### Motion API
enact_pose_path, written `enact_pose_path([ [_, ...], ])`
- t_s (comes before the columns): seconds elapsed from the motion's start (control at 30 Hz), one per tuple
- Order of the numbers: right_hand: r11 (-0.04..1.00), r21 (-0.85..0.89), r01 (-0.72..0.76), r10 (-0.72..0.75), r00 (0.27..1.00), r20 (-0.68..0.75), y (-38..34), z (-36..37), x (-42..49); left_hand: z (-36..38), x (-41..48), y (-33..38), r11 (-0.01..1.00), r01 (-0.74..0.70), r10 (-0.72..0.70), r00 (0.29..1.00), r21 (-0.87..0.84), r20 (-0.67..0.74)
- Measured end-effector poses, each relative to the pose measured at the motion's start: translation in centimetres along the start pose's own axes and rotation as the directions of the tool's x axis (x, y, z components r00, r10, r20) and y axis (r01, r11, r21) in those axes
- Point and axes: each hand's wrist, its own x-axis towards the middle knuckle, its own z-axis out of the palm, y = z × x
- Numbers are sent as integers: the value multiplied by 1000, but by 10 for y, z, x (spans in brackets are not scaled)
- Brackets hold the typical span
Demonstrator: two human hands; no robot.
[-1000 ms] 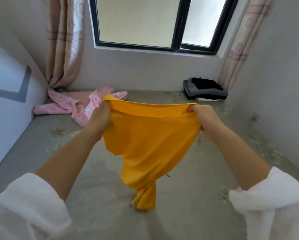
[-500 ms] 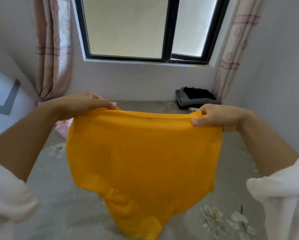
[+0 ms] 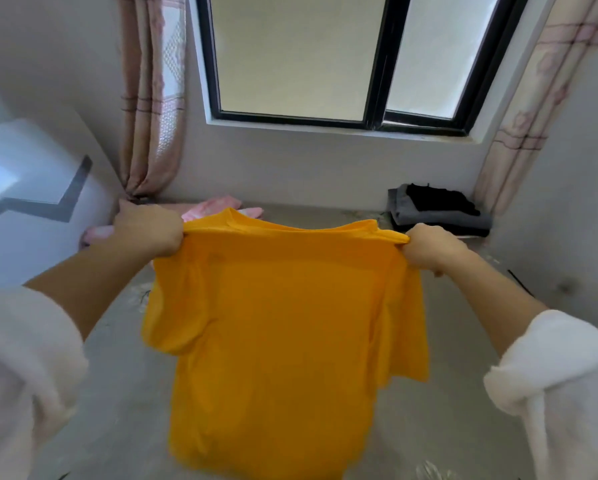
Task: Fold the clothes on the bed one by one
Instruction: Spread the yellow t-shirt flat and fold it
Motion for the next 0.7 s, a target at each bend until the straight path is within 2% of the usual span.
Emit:
enact_pose_path([
  [0.03, 979, 190, -73, 70, 997, 25, -6, 8, 10, 6, 7, 4, 995, 94, -93, 995, -23, 47],
  [0.07, 889, 425, -169, 136, 985, 106, -13, 16, 20, 14, 18, 6, 969, 166, -147, 983, -182, 112],
  [0.1, 736, 624, -262, 164, 964, 211, -22, 21, 28, 20, 31, 10, 852, 229, -157, 970, -471, 187],
  [0.13, 570, 759, -315, 147, 948, 283, -30, 25, 39, 23, 42, 16, 587, 300, -118, 951, -752, 286],
  [0.17, 446, 835, -322, 122, 946, 299, -39, 28, 50, 23, 51, 23, 268, 356, -52, 933, -896, 355],
  [0.2, 370, 882, -291, 109, 957, 270, -46, 29, 63, 22, 59, 28, 24, 349, 3, 937, -937, 349],
  [0.23, 338, 911, -237, 128, 970, 205, -53, 28, 75, 19, 67, 34, -122, 296, 11, 955, -947, 297],
  [0.27, 348, 923, -163, 162, 980, 112, -58, 24, 86, 16, 75, 36, -199, 222, -12, 973, -954, 229],
  [0.3, 412, 908, -75, 185, 983, -3, -62, 19, 93, 11, 83, 37, -223, 142, -46, 987, -964, 156],
  [0.37, 566, 818, 101, 163, 959, -231, -63, 6, 102, 3, 98, 32, -186, 7, -87, 996, -983, 24],
  [0.47, 700, 646, 303, 8, 902, -432, -52, 2, 104, 5, 117, 21, -153, -140, -180, 977, -978, -112],
  [0.53, 821, 476, 315, -40, 864, -502, -43, 10, 95, 16, 116, 17, -72, -215, -240, 952, -974, -193],
  [0.63, 844, 421, 332, -82, 855, -511, -35, 35, 73, 53, 100, 13, 105, -326, -256, 904, -939, -342],
  [0.7, 861, 404, 309, -95, 878, -469, -28, 61, 59, 90, 85, 10, 170, -364, -204, 896, -916, -394],
])
